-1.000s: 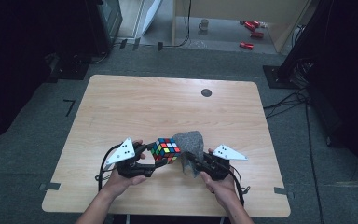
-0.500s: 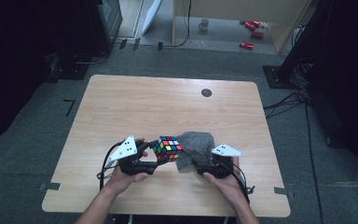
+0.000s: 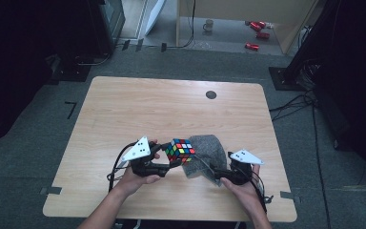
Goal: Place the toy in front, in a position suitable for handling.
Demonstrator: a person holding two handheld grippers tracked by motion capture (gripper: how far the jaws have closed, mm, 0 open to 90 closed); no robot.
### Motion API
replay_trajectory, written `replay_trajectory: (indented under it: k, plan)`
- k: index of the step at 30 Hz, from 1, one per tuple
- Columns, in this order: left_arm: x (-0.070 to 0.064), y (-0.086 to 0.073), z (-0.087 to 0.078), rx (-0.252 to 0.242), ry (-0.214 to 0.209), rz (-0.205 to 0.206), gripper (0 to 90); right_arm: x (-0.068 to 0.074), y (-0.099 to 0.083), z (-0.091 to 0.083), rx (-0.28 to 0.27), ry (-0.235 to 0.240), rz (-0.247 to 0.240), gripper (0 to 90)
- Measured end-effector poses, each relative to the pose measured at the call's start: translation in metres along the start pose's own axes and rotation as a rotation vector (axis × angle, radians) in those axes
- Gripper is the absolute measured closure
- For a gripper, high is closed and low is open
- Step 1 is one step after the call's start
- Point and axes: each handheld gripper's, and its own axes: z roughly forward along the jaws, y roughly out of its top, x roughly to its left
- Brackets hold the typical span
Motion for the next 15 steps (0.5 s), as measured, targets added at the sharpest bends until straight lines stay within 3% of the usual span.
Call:
replay_trajectory:
  k: [5,9,15]
  plan:
    - [0.002,0.002,0.0,-0.011,-0.006,-0.039,35.6,0.012,0.007,-0.014,-0.102,0.094,-0.057,14.3]
    - [0.002,0.003,0.001,0.012,-0.004,-0.057,35.5,0.029,0.011,-0.018,-0.157,0.156,-0.117,14.4]
    - [-0.001,0.005,0.002,0.031,0.007,-0.077,35.5,0.051,0.014,-0.017,-0.22,0.208,-0.215,18.7]
